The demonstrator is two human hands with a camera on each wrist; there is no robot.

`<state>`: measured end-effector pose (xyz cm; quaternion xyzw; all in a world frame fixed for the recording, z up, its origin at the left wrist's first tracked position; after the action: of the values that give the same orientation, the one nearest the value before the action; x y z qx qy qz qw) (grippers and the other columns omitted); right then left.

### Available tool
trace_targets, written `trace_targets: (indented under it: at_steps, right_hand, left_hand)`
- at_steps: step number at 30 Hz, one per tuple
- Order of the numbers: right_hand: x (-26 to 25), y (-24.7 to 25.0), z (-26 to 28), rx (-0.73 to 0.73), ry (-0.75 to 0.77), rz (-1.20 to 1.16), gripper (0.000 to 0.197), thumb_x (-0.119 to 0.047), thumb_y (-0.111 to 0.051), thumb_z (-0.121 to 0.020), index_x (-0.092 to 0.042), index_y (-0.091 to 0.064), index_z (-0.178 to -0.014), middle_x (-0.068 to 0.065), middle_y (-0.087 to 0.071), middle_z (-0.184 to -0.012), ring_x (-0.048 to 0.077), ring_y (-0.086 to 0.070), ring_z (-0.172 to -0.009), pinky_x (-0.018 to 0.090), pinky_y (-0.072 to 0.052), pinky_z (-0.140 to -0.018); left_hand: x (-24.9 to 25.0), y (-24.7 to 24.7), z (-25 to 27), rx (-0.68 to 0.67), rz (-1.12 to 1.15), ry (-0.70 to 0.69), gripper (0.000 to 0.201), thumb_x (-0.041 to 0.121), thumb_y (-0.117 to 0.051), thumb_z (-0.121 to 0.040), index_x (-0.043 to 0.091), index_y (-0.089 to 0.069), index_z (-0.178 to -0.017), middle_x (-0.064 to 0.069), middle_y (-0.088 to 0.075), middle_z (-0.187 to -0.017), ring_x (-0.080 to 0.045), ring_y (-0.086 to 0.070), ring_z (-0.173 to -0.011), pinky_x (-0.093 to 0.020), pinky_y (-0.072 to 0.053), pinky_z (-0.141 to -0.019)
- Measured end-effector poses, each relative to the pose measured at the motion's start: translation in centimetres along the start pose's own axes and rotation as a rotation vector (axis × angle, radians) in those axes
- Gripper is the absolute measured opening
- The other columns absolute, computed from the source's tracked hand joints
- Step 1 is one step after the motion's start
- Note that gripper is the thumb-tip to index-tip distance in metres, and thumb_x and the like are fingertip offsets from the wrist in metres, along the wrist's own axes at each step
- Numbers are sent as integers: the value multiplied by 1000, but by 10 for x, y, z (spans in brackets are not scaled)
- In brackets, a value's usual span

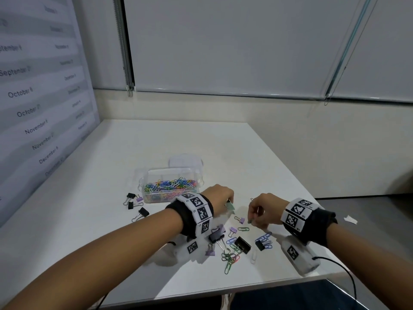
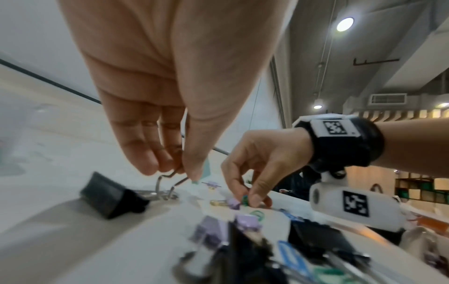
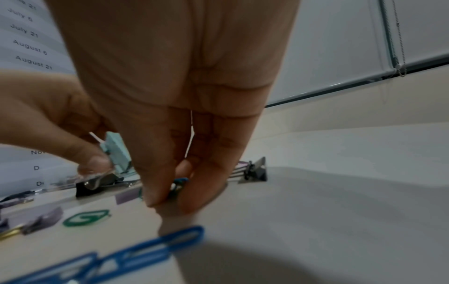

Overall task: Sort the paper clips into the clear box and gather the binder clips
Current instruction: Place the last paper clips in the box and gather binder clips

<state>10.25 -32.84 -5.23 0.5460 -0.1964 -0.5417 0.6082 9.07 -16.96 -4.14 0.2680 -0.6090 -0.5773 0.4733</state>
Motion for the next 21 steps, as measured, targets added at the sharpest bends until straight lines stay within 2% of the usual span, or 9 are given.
trace_targets:
  at_steps: [4, 7, 10, 13, 16, 18, 20, 21]
  right_hand:
    - [0, 0, 0, 0, 2, 16, 12, -9, -68, -77, -20, -66, -73, -3, -68, -71, 3, -60, -52, 13, -50, -57]
    - [-1, 1, 3, 23, 14, 10, 14, -4, -61, -77, -17, -67, -78, -4, -67, -68, -2, -57, -45, 14, -51, -59]
    - [2, 0, 6, 40, 1, 12, 17, -5, -59, -77, -21, -65, -77, -3, -67, -68, -2, -57, -46, 21, -55, -64]
    - [5, 1, 12, 39, -22, 27, 24, -5, -57, -75, -29, -61, -69, -3, -66, -65, -2, -56, -47, 29, -56, -73]
    - [10, 0, 22, 17, -10, 16, 23, -11, -66, -74, -32, -62, -69, -7, -63, -68, 7, -59, -62, 24, -52, -70]
    - [10, -2, 28, -8, -7, 14, 15, -21, -76, -71, -30, -66, -77, -8, -60, -78, 10, -58, -71, 22, -49, -71]
    - [11, -6, 31, -17, -3, 30, 23, -27, -80, -68, -28, -67, -87, -8, -58, -86, 10, -56, -76, 23, -48, -74]
    - [11, -7, 32, -18, -4, 24, 25, -28, -80, -67, -29, -66, -87, -9, -58, -86, 9, -56, -76, 23, -48, -74]
  left_hand:
    - [-15, -2, -5, -15, -14, 87, 36, 13, -59, -88, 8, -50, -123, -16, -49, -127, -32, -52, -113, -36, -42, -91]
    - [-12, -7, -4, 56, 26, 72, 35, 15, -58, -87, 10, -52, -122, -13, -41, -127, -31, -47, -114, -38, -42, -95]
    - [5, -7, 0, 79, 62, -23, 28, 21, -58, -89, 12, -58, -115, -11, -46, -122, -27, -45, -114, -34, -39, -94]
    - [26, -10, 4, -42, 78, -94, 23, 19, -60, -87, 9, -66, -107, -11, -61, -115, -26, -56, -107, -29, -43, -85]
    - [37, -19, 5, -130, 111, -93, 26, 17, -67, -83, 8, -69, -107, -9, -68, -110, -24, -62, -102, -26, -45, -79]
    - [40, -22, 5, -141, 95, -95, 29, 17, -69, -81, 8, -68, -109, -9, -68, -110, -24, -62, -102, -27, -46, -81]
    - [42, -22, 4, -137, 88, -84, 28, 12, -68, -81, 7, -68, -108, -10, -69, -110, -25, -63, -102, -26, -47, -78]
    - [43, -22, 3, -130, 86, -74, 27, 8, -66, -81, 6, -69, -107, -11, -70, -109, -25, -64, -102, -23, -46, -72]
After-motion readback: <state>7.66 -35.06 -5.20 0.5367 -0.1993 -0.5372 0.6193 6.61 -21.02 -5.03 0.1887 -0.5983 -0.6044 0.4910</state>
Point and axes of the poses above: each hand's wrist, its own z-axis away from the middle knuckle, its own y-axis out of the back of the hand, x = y × z, the point moved 3 cm from there along -z, towards the middle knuckle
